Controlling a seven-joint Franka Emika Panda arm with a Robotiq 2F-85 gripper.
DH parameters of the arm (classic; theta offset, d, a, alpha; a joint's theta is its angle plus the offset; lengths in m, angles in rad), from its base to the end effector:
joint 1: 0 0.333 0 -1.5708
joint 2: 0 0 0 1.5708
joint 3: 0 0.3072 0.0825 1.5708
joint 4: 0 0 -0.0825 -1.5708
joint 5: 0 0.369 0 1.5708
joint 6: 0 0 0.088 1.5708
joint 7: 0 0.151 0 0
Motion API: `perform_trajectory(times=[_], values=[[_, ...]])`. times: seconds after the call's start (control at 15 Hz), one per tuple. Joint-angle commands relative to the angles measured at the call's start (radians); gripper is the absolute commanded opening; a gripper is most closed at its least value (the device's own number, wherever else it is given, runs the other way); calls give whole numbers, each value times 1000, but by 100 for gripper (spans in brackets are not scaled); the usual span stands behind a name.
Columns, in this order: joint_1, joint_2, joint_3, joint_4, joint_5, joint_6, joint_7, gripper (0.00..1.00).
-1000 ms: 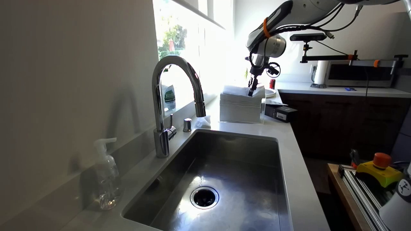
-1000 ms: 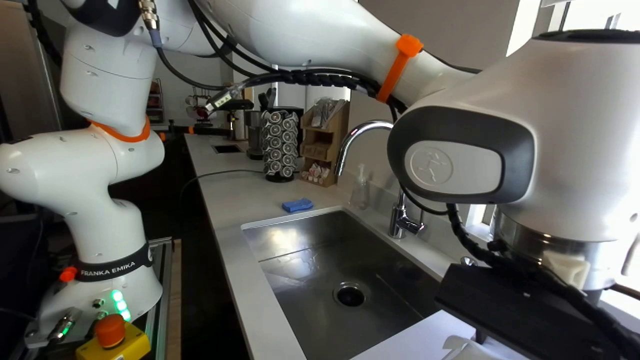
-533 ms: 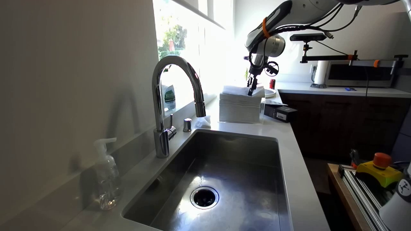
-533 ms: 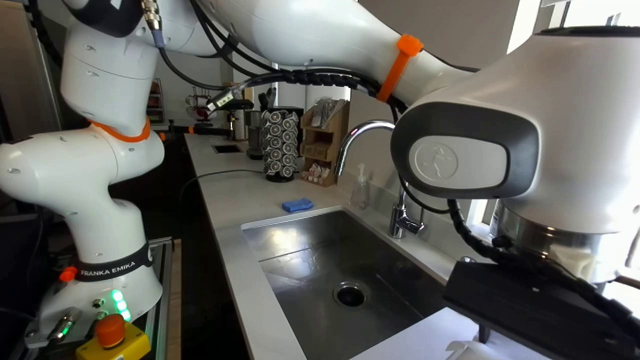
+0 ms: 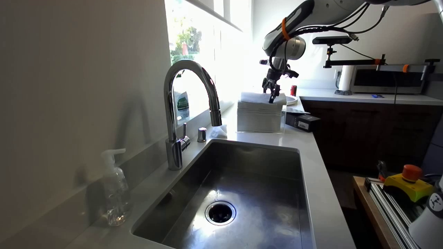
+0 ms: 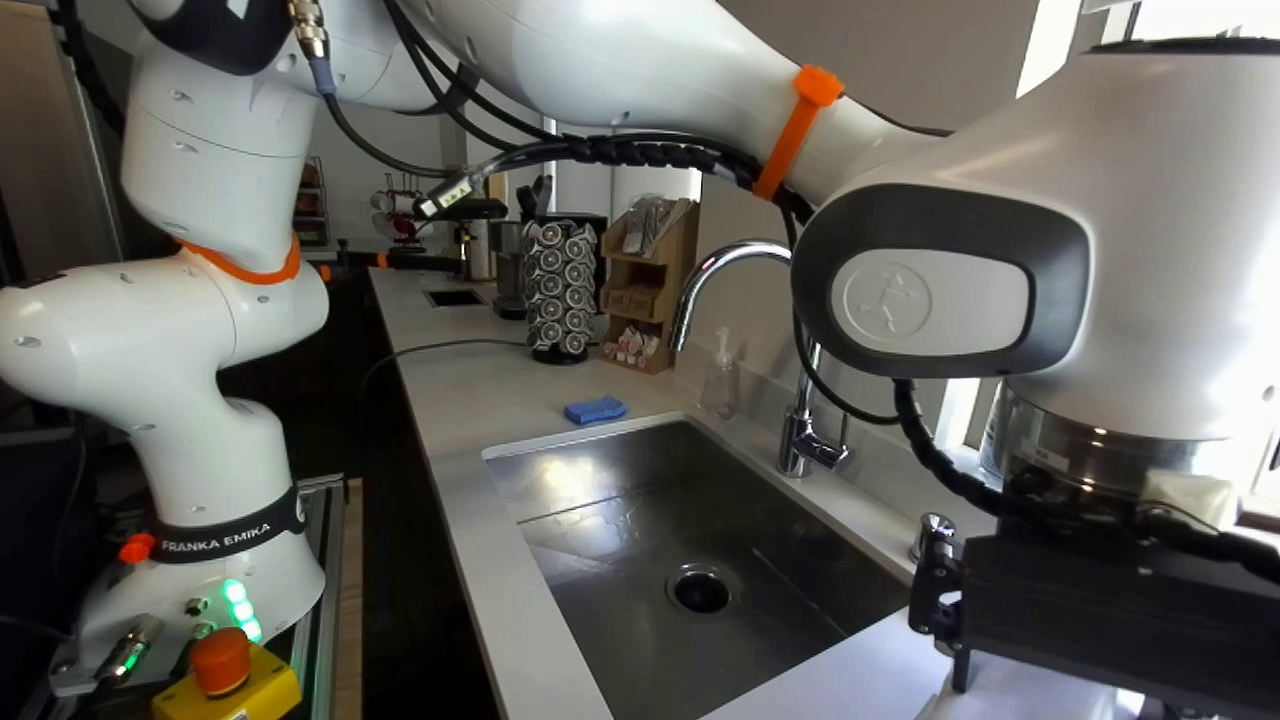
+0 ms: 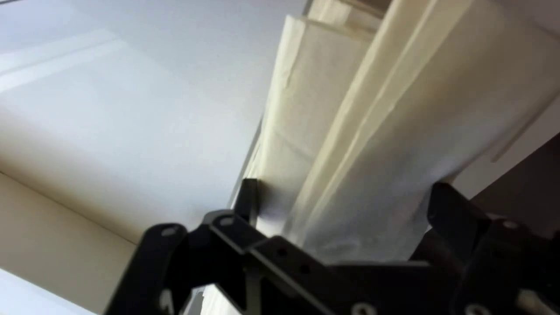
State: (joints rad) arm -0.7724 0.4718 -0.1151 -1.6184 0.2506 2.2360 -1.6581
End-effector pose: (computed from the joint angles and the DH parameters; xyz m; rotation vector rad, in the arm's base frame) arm 0.4506 -0.5154 0.3238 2.8729 0.9629 0.2954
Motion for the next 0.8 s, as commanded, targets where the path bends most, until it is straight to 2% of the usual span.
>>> perform_trajectory(times=[0.0, 0.33, 0.73], values=[[-9, 26, 5, 29, -12, -57, -130, 100], [-20, 50, 10, 73, -3, -106, -275, 100], [-16, 92, 19, 126, -6, -112, -460, 100]])
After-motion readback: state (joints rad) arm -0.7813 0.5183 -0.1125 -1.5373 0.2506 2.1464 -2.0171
